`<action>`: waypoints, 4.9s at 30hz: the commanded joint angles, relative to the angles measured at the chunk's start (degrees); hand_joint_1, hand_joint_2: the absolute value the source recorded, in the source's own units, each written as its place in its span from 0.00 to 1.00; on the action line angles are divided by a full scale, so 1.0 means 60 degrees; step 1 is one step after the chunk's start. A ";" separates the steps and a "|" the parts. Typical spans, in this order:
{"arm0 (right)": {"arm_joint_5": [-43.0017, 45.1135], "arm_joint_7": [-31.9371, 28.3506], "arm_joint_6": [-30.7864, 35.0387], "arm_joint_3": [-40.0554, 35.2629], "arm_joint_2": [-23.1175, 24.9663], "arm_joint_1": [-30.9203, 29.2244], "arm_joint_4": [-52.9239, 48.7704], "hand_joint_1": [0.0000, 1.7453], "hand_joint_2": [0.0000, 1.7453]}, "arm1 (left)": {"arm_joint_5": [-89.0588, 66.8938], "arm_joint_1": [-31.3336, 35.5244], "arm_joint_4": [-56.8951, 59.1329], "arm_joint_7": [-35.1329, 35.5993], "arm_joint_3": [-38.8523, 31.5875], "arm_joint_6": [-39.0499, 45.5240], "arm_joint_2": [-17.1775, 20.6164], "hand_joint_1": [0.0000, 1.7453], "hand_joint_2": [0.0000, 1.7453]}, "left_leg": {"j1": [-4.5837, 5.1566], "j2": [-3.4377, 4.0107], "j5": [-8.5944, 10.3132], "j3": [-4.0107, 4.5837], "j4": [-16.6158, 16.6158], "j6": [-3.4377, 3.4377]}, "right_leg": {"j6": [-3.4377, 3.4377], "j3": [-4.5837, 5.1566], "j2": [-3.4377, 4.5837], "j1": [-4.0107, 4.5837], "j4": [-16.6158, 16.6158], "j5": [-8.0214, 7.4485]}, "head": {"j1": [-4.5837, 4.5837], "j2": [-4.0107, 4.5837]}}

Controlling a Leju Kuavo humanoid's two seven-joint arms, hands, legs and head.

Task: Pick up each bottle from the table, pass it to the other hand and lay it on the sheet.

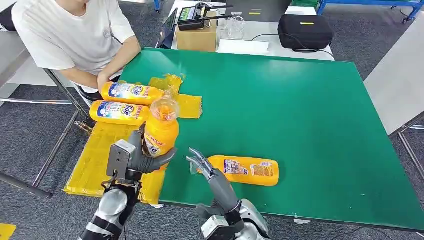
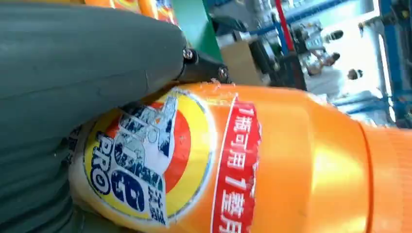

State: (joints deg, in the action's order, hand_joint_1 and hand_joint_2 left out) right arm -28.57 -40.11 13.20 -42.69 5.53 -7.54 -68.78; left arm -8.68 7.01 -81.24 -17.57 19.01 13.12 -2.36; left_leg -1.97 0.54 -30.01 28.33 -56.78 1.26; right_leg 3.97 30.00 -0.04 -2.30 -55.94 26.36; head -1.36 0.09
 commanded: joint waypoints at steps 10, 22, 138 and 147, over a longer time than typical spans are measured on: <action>0.0517 0.0018 -0.0319 -0.0349 -0.0321 -0.0569 -0.0226 0.00 0.00 | -0.7268 0.4774 0.6969 0.2060 0.0889 -0.2113 0.1681 1.00 1.00 | -0.0002 -0.0036 0.0019 -0.0005 0.0006 -0.0019 | -0.0032 -0.0017 -0.0030 0.0008 0.0005 -0.0005 | 0.0004 0.0000; 0.1092 0.0018 -0.0133 -0.0722 -0.0272 -0.0690 -0.0057 0.00 0.00 | -0.7542 0.5888 0.8948 0.2461 0.0811 -0.2474 0.1694 0.96 1.00 | -0.0005 -0.0003 0.0012 -0.0004 0.0003 -0.0009 | -0.0028 -0.0009 0.0003 0.0011 -0.0002 -0.0002 | 0.0004 0.0000; -0.4614 0.7129 -0.2642 0.1481 -0.2495 -0.2325 0.4190 1.00 1.00 | 0.1310 -0.0766 -0.2823 -0.1079 -0.3144 -0.2827 0.0172 0.00 1.00 | -0.0002 -0.0009 0.0011 -0.0210 0.0015 -0.0009 | -0.0026 -0.0202 -0.0017 0.0009 0.0043 -0.0004 | 0.0004 0.0000; -0.0991 0.2954 -0.2376 0.2392 -0.1877 -0.1314 0.2615 1.00 1.00 | 0.1892 -0.0629 -0.2388 -0.0754 -0.2672 -0.2848 0.0196 0.00 1.00 | -0.0008 -0.0015 0.0015 -0.0220 0.0018 -0.0008 | -0.0030 -0.0206 -0.0024 0.0015 0.0049 -0.0008 | 0.0000 0.0000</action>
State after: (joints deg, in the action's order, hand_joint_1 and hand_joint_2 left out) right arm -48.99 -5.41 -1.20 -32.18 -8.72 -23.38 -49.59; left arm 0.06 0.43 -101.90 -24.22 -0.63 -3.95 -2.21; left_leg -1.97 0.71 -30.02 26.98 -56.77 1.31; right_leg 3.96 28.86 0.05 -2.29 -55.79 26.35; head -1.36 0.09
